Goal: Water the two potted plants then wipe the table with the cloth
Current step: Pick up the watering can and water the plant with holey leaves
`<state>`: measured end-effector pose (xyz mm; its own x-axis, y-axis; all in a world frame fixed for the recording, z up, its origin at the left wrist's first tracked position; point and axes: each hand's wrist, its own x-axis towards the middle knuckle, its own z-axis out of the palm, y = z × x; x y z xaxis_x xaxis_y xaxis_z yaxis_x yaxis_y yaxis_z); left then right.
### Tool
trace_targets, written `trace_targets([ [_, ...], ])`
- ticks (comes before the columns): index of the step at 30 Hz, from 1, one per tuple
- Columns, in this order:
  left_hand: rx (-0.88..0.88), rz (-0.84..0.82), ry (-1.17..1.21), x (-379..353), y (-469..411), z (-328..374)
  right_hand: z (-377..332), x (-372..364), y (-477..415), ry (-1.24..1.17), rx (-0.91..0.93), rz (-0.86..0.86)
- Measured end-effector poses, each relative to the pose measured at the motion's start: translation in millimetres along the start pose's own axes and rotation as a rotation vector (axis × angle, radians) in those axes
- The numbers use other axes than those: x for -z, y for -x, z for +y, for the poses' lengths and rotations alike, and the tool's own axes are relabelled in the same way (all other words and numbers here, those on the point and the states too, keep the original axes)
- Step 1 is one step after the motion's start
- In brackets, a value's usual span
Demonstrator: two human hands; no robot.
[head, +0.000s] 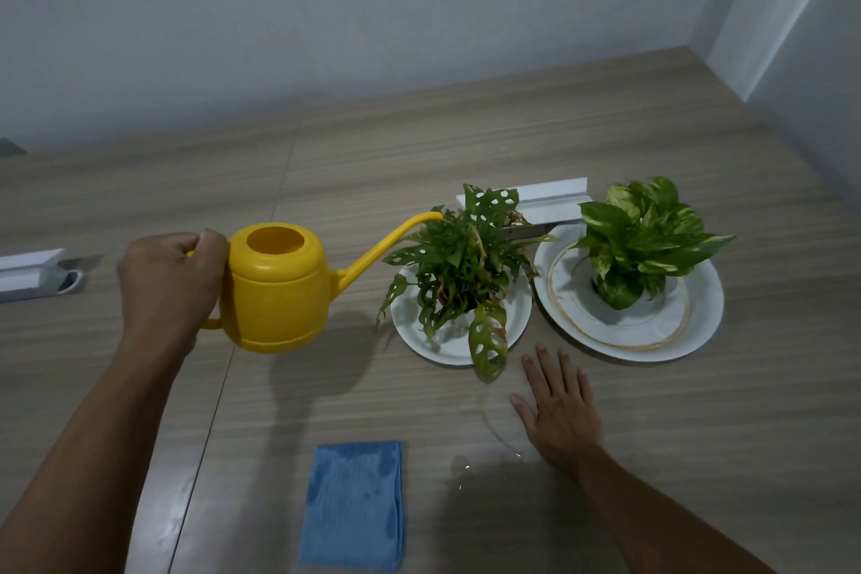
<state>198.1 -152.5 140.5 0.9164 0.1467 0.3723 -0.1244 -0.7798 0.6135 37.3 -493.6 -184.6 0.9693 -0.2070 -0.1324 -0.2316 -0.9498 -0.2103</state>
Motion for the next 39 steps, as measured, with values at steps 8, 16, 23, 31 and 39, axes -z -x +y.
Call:
trace_targets([
  [8, 0.014, -0.015, -0.045, 12.2, 1.7, -11.7, 0.3, -0.7, -1.8, 0.024, 0.000, -0.028],
  [16, -0.053, -0.024, -0.043, 21.6, 7.2, -22.7, -0.4, -2.3, -1.0, 0.040, -0.003, -0.020],
  [23, -0.039, -0.040, -0.013, 18.2, 12.1, -8.6, -1.6, -1.7, 0.0, 0.029, 0.003, -0.003],
  [31, -0.042, -0.018, 0.012, 2.7, 6.0, 2.4, -2.0, -2.1, 0.5, 0.022, 0.001, -0.002],
  [39, 0.002, -0.003, -0.005, 0.2, -1.5, -3.1, -3.4, -0.6, -0.3, 0.011, -0.003, -0.019],
])
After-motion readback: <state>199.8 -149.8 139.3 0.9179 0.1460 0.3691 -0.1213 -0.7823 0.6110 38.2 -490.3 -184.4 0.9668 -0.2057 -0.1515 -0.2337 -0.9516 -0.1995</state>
